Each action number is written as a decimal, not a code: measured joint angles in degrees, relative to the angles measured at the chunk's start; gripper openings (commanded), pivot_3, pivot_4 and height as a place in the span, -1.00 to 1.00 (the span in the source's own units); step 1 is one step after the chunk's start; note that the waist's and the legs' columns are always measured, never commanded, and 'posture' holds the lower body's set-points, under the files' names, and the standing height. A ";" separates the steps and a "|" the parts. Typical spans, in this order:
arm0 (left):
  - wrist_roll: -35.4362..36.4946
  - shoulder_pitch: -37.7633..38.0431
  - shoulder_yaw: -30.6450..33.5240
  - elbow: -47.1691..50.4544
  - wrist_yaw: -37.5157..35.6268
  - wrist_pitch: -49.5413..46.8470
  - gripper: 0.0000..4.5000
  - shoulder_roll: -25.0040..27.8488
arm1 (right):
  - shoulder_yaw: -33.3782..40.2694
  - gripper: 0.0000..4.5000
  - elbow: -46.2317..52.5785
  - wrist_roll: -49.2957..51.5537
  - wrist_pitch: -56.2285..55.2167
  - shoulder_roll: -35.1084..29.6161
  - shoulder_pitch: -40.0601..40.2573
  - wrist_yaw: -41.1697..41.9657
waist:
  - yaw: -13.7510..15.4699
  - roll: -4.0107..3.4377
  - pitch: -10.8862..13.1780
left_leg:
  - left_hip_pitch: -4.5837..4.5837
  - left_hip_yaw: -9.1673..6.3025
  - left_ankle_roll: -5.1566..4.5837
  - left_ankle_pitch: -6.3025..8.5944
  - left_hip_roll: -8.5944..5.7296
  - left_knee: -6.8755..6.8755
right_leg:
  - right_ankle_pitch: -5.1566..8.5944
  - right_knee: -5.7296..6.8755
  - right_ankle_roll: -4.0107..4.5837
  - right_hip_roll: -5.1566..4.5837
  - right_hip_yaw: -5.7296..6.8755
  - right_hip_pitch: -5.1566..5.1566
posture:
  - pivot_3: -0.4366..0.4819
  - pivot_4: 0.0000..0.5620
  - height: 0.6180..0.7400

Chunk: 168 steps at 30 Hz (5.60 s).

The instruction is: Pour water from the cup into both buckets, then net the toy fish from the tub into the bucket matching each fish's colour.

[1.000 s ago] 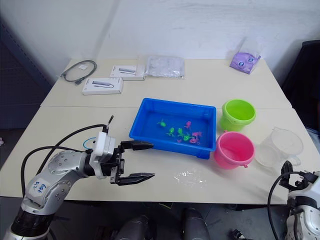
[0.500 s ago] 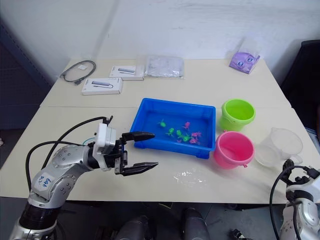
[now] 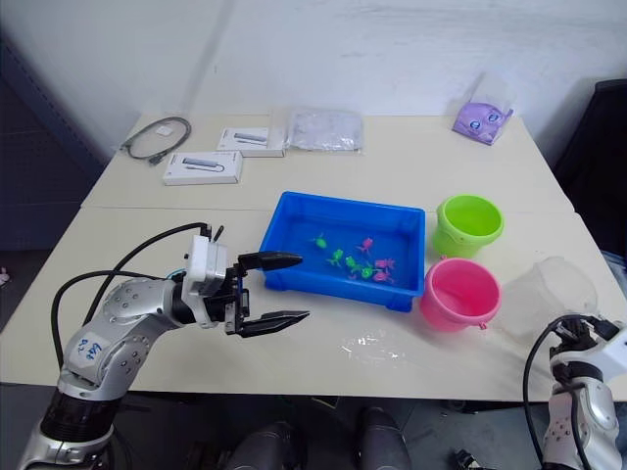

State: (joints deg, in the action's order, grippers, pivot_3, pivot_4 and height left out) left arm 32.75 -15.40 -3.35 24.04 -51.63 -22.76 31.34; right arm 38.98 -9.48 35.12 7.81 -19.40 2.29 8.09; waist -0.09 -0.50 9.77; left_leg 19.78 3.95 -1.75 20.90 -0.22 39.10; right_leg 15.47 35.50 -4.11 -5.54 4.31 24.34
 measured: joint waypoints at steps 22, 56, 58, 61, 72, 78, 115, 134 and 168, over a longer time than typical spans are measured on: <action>-2.40 -0.76 -3.38 -4.81 -3.28 2.97 1.00 -3.46 | -0.27 -0.98 27.62 -19.38 3.27 -16.09 18.22 3.85 | 0.10 0.10 0.10 | 0.05 -0.01 -0.01 0.01 0.01 -0.03 | -0.01 -0.09 -0.04 0.04 0.00 0.01 | -0.05 -0.47 1.00; -6.19 -3.45 -4.62 -11.62 -6.02 7.77 1.00 -6.50 | -5.08 -0.98 37.03 -51.59 -5.03 -20.35 18.61 5.68 | 1.39 0.15 0.13 | 0.36 -0.05 -0.05 -0.07 -0.03 0.00 | -0.10 -0.41 -0.19 0.10 0.14 0.12 | -0.05 -0.47 1.00; -6.27 -3.44 -4.63 -11.62 -5.96 7.84 1.00 -6.73 | -5.08 -0.98 36.42 -53.37 -6.57 -20.10 18.51 4.91 | 1.38 0.15 0.14 | 0.36 -0.05 -0.03 -0.08 -0.03 0.00 | -0.10 -0.40 -0.19 0.10 0.14 0.12 | -0.05 -0.47 1.00; -6.32 -3.44 -4.70 -11.62 -5.88 7.89 1.00 -6.97 | -5.08 -0.98 35.21 -55.27 -7.93 -20.06 18.43 4.32 | 1.37 0.15 0.14 | 0.36 -0.04 -0.02 -0.09 -0.03 0.00 | -0.10 -0.40 -0.19 0.11 0.14 0.12 | -0.05 -0.47 1.00; -7.34 -3.37 -6.13 -11.76 -5.49 8.59 1.00 -8.08 | -5.06 -0.98 31.16 -58.84 -12.61 -20.06 17.32 2.62 | 1.35 0.15 0.14 | 0.36 -0.04 -0.01 -0.14 -0.04 0.00 | -0.10 -0.40 -0.19 0.12 0.13 0.12 | -0.05 -0.47 1.00; -7.34 -3.08 -6.21 -11.76 -5.44 8.58 1.00 -8.08 | -4.90 -0.98 29.41 -59.72 -15.39 -20.20 17.20 2.35 | 1.33 0.15 0.14 | 0.35 -0.04 -0.01 -0.15 -0.03 0.00 | -0.10 -0.39 -0.19 0.12 0.13 0.12 | -0.05 -0.47 1.00; -7.44 -4.45 -6.19 -11.76 -3.45 9.14 1.00 -9.01 | -2.44 -0.98 24.40 -61.10 -23.17 -25.03 13.54 -0.16 | 1.29 0.15 0.14 | 0.34 -0.03 0.01 -0.20 -0.04 0.02 | -0.10 -0.37 -0.20 0.13 0.12 0.11 | -0.05 -0.47 1.00; -7.48 -4.55 -6.07 -13.28 -2.94 9.74 1.00 -9.04 | -2.49 -0.98 27.06 -39.01 -11.35 -14.90 10.11 7.37 | 1.16 0.14 0.13 | 0.33 -0.04 0.01 -0.22 -0.03 0.04 | -0.11 -0.34 -0.21 0.13 0.12 0.09 | -0.05 -0.47 1.00; -4.41 -8.61 4.48 -14.61 7.13 4.01 1.00 -11.16 | -28.64 -0.98 6.21 -54.74 4.87 -32.42 -20.20 -7.99 | 0.77 0.14 0.13 | 0.42 -0.02 0.11 -0.37 -0.09 0.11 | -0.16 -0.31 -0.28 0.08 0.15 0.17 | -0.05 -0.47 1.00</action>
State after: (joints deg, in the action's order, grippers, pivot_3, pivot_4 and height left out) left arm 28.34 -24.01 1.13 9.42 -44.50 -18.76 20.19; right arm 10.34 -3.27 -19.62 12.68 -51.82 -17.91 0.10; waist 0.68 -0.37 9.89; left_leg 20.21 3.93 -1.63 20.53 -0.30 39.21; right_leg 15.31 35.19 -4.39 -5.46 4.46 24.51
